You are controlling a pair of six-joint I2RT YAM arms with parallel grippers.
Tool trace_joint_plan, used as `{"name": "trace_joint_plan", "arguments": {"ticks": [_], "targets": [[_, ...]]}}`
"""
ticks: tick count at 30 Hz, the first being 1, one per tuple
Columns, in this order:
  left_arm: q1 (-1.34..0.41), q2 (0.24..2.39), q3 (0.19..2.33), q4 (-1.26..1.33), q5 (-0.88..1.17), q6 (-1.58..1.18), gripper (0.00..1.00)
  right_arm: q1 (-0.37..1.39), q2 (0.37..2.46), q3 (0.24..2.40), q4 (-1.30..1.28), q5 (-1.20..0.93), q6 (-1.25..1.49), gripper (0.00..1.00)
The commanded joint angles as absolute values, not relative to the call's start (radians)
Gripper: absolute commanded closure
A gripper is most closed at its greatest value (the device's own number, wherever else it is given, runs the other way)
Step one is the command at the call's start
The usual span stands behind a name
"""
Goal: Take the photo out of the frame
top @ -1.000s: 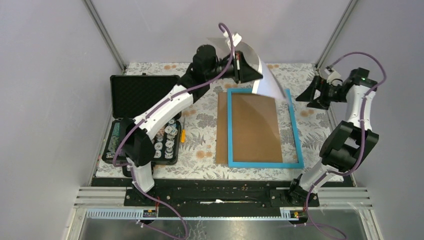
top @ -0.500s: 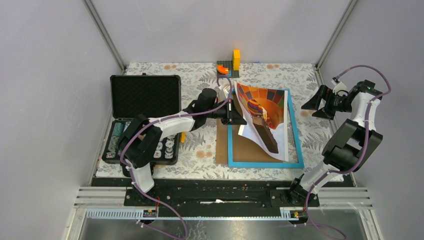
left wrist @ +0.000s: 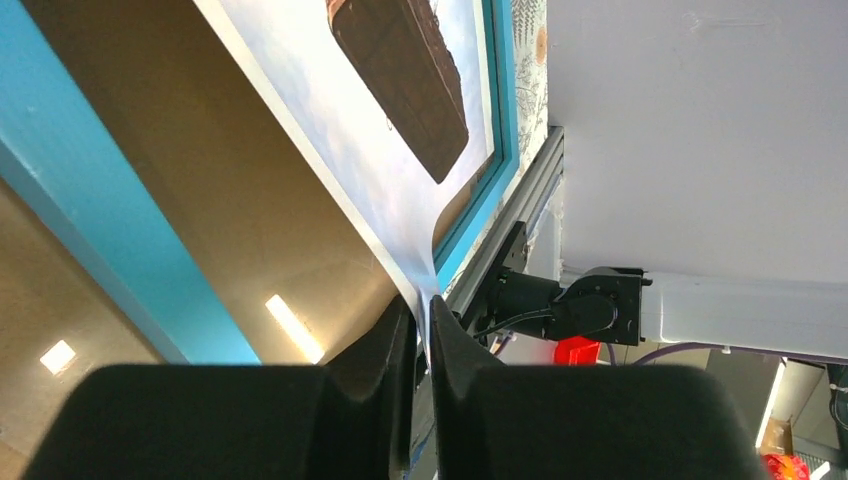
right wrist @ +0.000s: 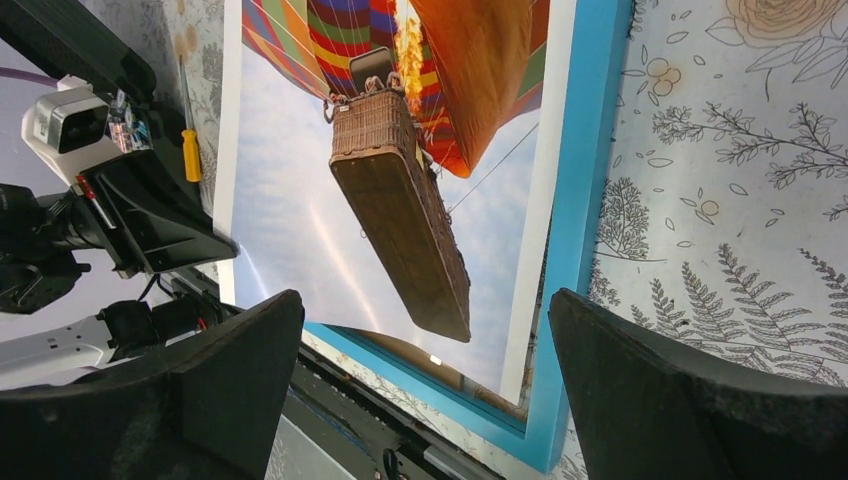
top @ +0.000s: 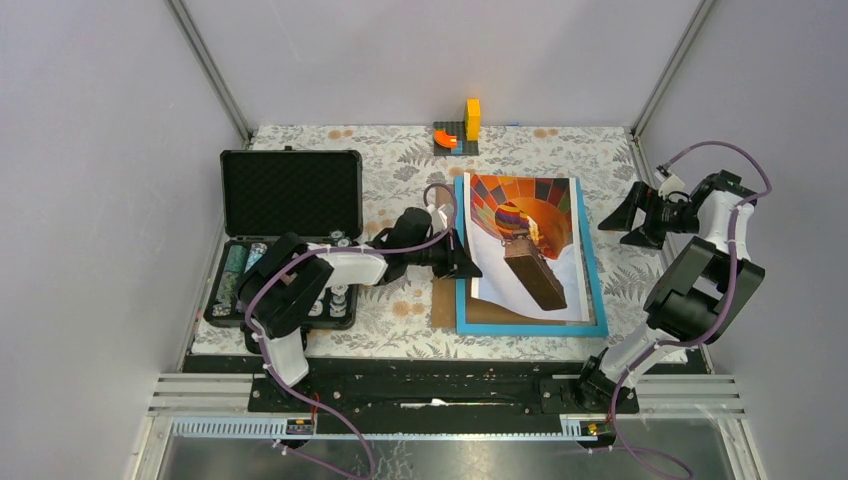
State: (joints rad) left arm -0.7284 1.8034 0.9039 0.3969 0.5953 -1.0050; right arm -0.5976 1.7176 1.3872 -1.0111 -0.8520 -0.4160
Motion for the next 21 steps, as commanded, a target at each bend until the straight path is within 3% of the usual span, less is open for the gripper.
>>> {"name": "trace_joint_plan", "arguments": {"ticks": [1,3,5,8,9,12,13,15,21], "targets": [[-0.746,1.769,0.909,0.473,0.561,-1.01,0.82,-0.594,1.677,1.363,-0.997,-0.825,-0.43,0.0],[-0.748,1.762,0.919,0.44,0.568,-0.986,0.69,-0.594,1.678,1.352,-0.987,-0.81,-0.425,0.0],[-0.746,1.749,0.943,0.378,0.58,-0.937,0.65,-0.592,1.68,1.34,-0.978,-0.794,-0.425,0.0],[-0.745,1.735,1.041,0.165,0.587,-0.785,0.51,-0.587,1.691,1.323,-0.968,-0.765,-0.431,0.0],[-0.741,1.73,1.074,0.093,0.597,-0.729,0.44,-0.584,1.695,1.318,-0.965,-0.755,-0.432,0.0],[-0.729,1.71,1.185,-0.166,0.573,-0.559,0.11,-0.568,1.709,1.304,-0.952,-0.723,-0.434,0.0],[-0.721,1.699,1.213,-0.236,0.558,-0.517,0.05,-0.561,1.711,1.298,-0.946,-0.71,-0.434,0.0],[-0.695,1.663,1.228,-0.316,0.536,-0.457,0.01,-0.539,1.716,1.284,-0.927,-0.675,-0.427,0.0],[-0.564,1.588,1.093,-0.295,0.46,-0.425,0.01,-0.477,1.737,1.234,-0.85,-0.59,-0.4,0.0]]}}
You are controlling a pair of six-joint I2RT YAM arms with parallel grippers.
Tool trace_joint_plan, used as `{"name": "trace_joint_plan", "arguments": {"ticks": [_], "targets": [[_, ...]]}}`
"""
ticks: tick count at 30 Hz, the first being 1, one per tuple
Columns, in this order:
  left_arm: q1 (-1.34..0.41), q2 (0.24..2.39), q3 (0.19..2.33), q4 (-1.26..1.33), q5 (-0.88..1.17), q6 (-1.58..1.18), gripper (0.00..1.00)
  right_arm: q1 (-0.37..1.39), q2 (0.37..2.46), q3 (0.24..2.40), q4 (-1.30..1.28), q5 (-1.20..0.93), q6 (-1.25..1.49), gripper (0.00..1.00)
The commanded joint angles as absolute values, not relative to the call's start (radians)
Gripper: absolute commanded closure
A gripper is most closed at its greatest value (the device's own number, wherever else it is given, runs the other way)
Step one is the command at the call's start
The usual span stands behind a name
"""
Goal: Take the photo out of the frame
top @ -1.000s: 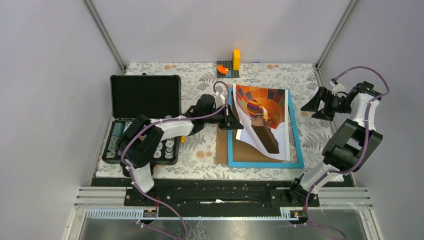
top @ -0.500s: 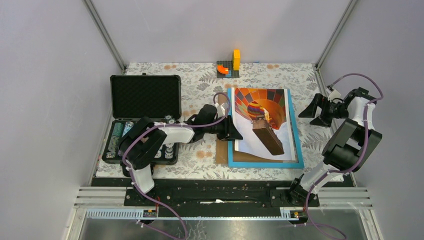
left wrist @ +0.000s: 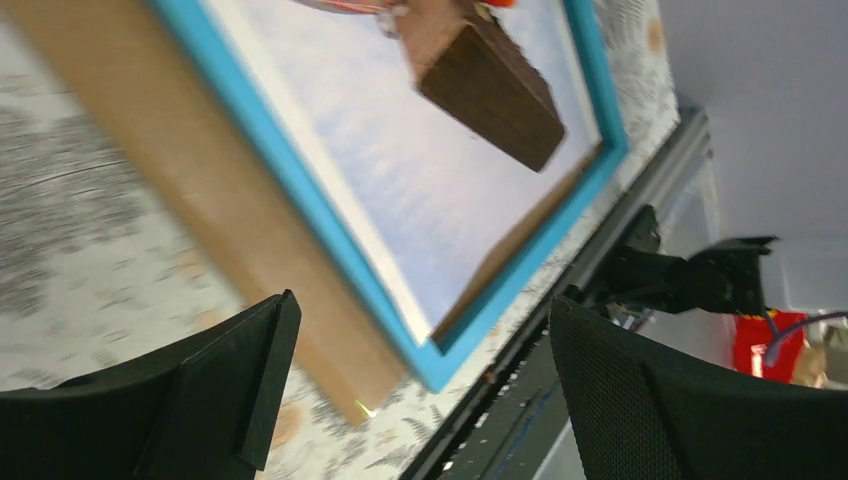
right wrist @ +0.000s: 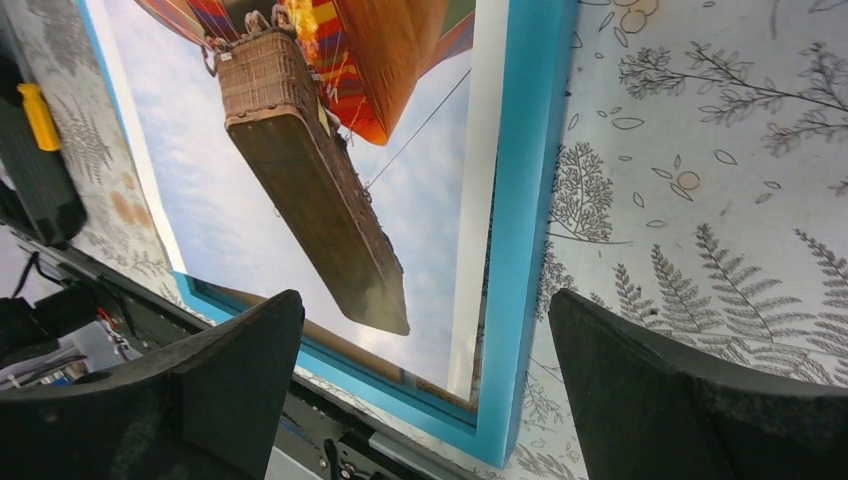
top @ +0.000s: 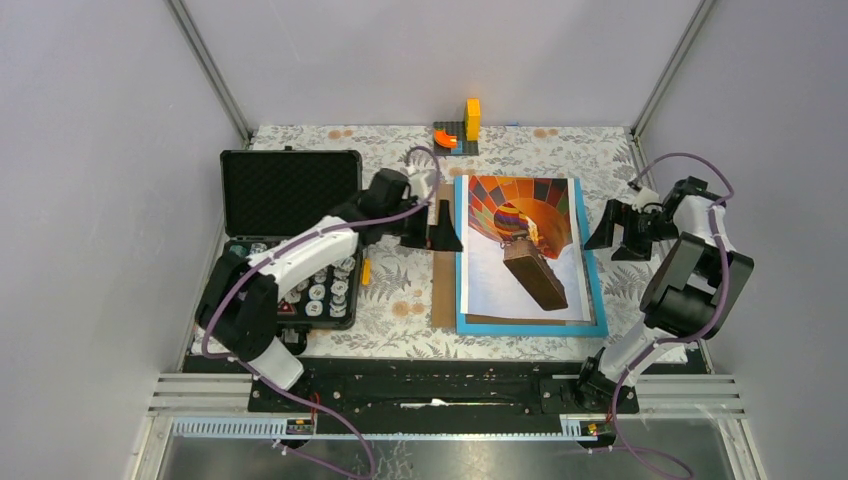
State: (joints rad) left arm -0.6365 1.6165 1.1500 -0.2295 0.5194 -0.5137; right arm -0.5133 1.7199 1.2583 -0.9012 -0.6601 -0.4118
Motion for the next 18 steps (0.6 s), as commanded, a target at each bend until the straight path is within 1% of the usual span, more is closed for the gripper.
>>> {"name": "trace_joint_plan", "arguments": {"ticks": [1,8,18], "targets": [[-0.555,1.598,1.088,-0.288,0.463,-0.411,0.01,-0.468,1.747,1.228,-0.841,-0.587,-0.397,0.0],[-0.497,1.701,1.084,-0.148,0.466,-0.393,0.01,-0.412,1.813,1.221,-0.742,-0.529,-0.386,0.0],[-0.471,1.865,1.109,-0.025,0.504,-0.413,0.01,-0.32,1.891,1.23,-0.708,-0.552,-0.354,0.0]]}}
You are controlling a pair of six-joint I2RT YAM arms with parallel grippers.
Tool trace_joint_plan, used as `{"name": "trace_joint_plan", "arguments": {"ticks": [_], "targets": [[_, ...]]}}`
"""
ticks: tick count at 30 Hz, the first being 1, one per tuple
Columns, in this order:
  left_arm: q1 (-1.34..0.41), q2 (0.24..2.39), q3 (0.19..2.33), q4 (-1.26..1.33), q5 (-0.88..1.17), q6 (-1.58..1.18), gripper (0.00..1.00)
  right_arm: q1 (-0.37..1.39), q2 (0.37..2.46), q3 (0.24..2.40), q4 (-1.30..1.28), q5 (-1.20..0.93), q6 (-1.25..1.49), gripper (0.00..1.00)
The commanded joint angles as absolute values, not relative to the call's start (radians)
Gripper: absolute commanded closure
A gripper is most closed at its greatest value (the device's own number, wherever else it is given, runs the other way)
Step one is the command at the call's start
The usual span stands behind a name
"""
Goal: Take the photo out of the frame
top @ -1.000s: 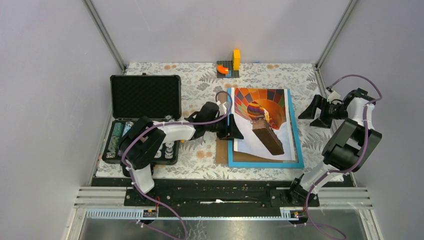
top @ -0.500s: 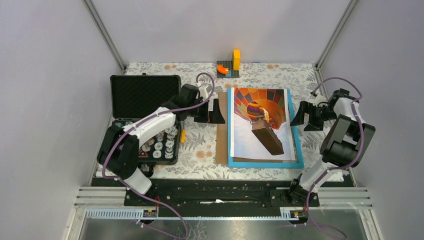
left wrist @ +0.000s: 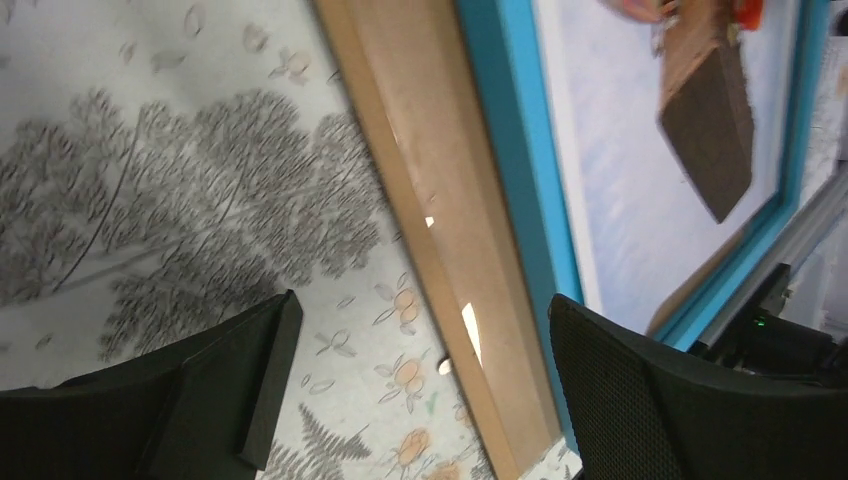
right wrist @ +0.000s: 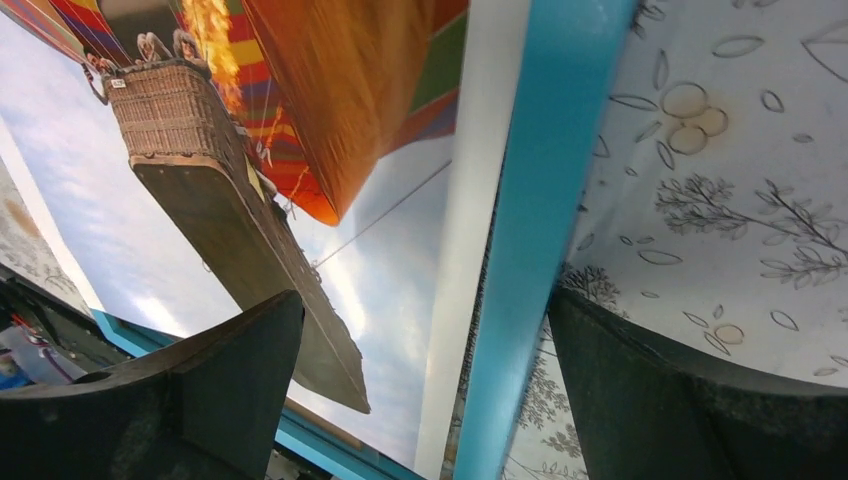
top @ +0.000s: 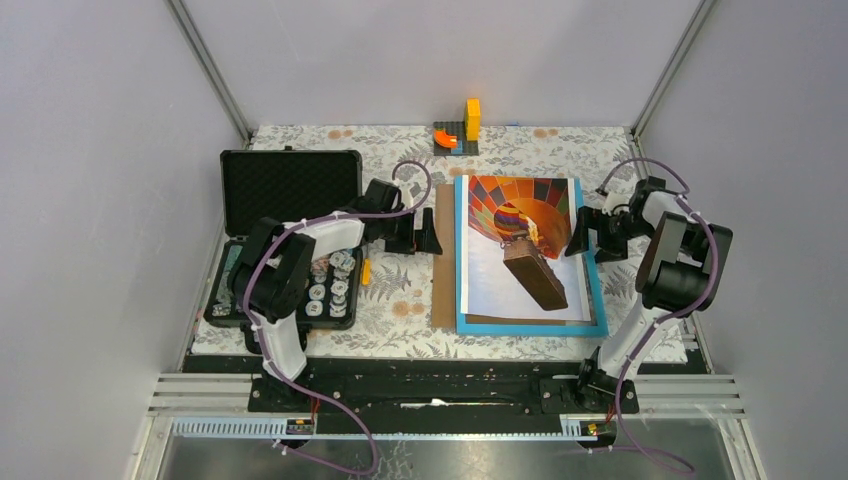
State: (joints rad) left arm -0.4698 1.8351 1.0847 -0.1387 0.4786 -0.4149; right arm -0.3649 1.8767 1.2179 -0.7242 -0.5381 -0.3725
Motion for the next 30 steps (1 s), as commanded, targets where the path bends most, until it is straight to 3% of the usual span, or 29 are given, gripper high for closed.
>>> {"name": "trace_joint_plan", "arguments": {"ticks": [1,22,30], "targets": [[-0.471,1.876,1.108,-0.009,0.506,-0.416,0.01,-0.309,1.892,1.23,-0.707,-0.558,-0.352,0.0],[-0.499,1.961,1.115,0.095,0.61,-0.494,0.03,-0.152,1.88,1.162,-0.69,-0.683,-0.266,0.0],[-0.456,1.842,1.219,-0.158,0.523,-0.368,0.01,-0.191,1.811,1.321,-0.796,-0.644,-0.275,0.0]]}}
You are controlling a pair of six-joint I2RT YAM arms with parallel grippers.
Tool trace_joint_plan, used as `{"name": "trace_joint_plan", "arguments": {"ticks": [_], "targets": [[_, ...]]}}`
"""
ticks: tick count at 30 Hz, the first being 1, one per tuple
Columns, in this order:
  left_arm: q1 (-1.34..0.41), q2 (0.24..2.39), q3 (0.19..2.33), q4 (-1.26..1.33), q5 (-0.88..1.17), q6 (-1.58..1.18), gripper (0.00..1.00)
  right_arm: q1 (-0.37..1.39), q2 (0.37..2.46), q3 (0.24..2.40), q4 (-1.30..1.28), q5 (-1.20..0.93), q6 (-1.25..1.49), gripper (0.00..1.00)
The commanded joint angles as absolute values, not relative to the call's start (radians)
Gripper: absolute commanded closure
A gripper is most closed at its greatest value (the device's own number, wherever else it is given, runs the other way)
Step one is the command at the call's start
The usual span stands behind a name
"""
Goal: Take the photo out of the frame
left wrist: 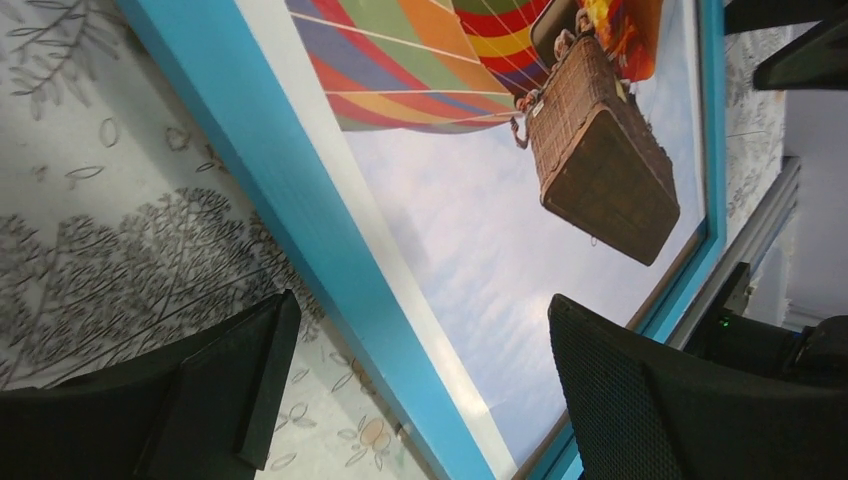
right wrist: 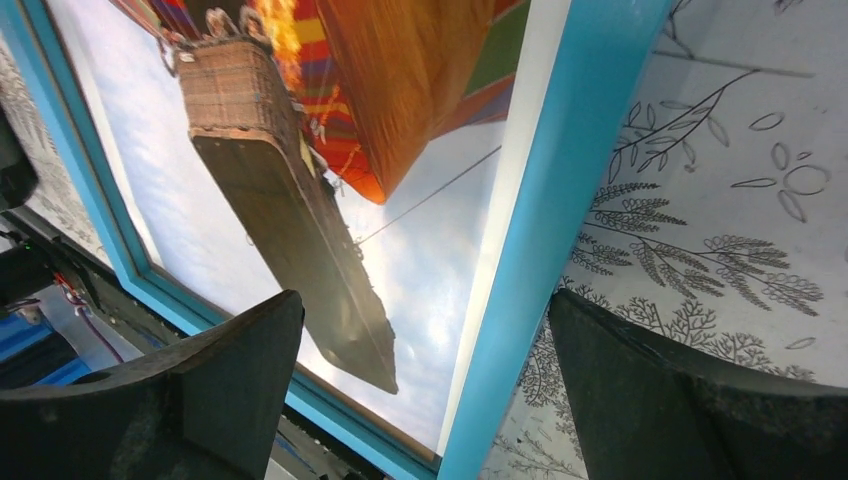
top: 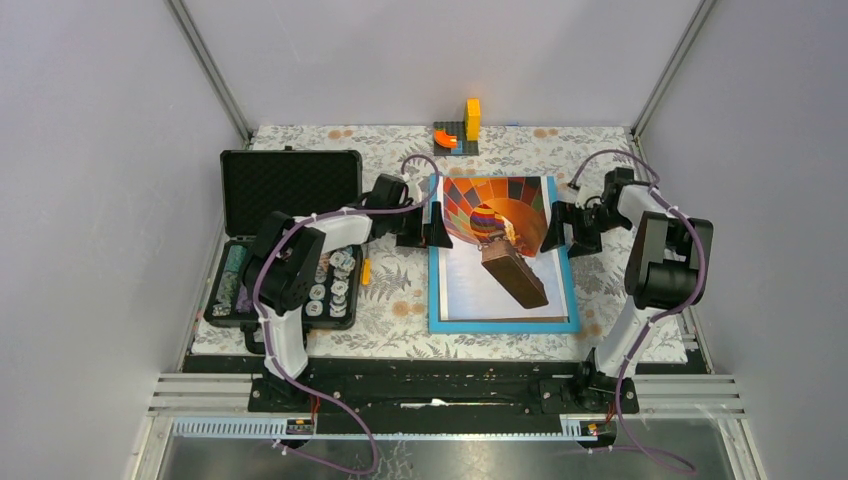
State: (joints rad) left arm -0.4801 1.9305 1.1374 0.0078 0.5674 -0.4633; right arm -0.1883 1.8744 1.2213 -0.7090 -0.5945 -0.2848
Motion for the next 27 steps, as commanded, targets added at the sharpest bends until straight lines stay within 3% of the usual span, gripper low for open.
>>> {"name": "trace_joint_plan", "arguments": {"ticks": [1,15,20,27], "targets": [[-0.448,1.82,1.234,-0.194,0.509,-0.34,0.01,-0.203,1.798,1.344,-0.813,-0.644,-0.279,0.0],[-0.302,1.602,1.586,-0.621,0.435,-0.045,0.01,-0.332,1.546,1.595,-0.954,-0.758,-0.297,0.0],[-0.226,1.525,1.543,-0.658,0.426,-0.008,0.01,-0.356,1.471,1.51,-0.919,-0.829,-0.276,0.0],[-0.196,1.403,1.293,-0.538,0.377,0.028,0.01,-0.359,1.368,1.237,-0.7,-0.869,-0.206,0.0]]}}
